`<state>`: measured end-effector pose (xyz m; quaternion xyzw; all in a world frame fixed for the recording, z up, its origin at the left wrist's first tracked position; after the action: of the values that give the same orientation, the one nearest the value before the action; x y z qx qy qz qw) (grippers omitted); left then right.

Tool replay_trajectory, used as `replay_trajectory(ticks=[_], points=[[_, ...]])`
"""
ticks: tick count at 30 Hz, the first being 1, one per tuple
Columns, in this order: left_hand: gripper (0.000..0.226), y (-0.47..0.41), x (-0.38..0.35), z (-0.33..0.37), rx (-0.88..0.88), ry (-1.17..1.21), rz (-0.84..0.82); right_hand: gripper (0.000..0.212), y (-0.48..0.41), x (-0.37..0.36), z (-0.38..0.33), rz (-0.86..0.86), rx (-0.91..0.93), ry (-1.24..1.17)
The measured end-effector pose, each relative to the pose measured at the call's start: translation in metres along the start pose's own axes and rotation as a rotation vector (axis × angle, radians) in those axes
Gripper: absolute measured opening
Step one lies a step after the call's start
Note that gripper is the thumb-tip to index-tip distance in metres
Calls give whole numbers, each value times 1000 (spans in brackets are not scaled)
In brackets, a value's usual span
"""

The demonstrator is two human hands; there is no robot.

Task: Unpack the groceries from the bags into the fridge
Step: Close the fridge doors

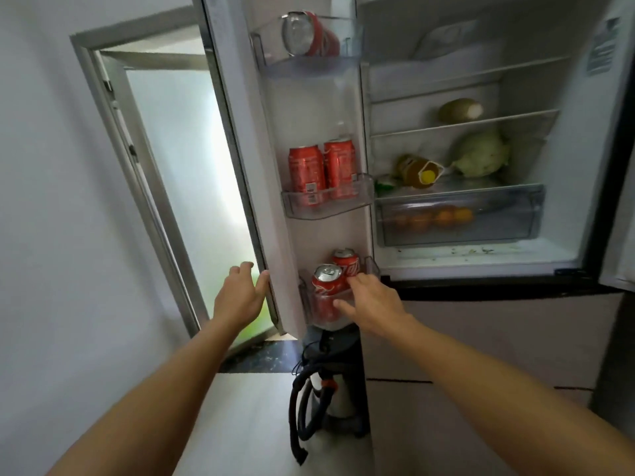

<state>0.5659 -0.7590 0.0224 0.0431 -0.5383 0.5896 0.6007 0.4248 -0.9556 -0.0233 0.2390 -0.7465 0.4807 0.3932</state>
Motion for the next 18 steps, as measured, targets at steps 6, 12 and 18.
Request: replay_trajectory(ticks=[6, 12, 18], points=[[64, -34, -8, 7, -88, 254, -7, 57, 9, 4, 15, 19, -98, -3], [65, -12, -31, 16, -107, 443, 117, 72, 17, 21, 52, -31, -160, 25], [40, 14, -34, 52, -157, 525, 245, 74, 37, 41, 94, 13, -290, -65]])
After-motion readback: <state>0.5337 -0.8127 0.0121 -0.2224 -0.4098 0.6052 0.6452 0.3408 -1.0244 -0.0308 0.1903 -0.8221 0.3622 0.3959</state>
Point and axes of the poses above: each hand's wrist, its own y-axis away from the middle knuckle, its own x-axis out of the back of the hand, z = x × y, the point moved 2 cm from there along -y, towards the middle knuckle, and after that the axes turned 13 degrees about z, right-handed, at the moved point
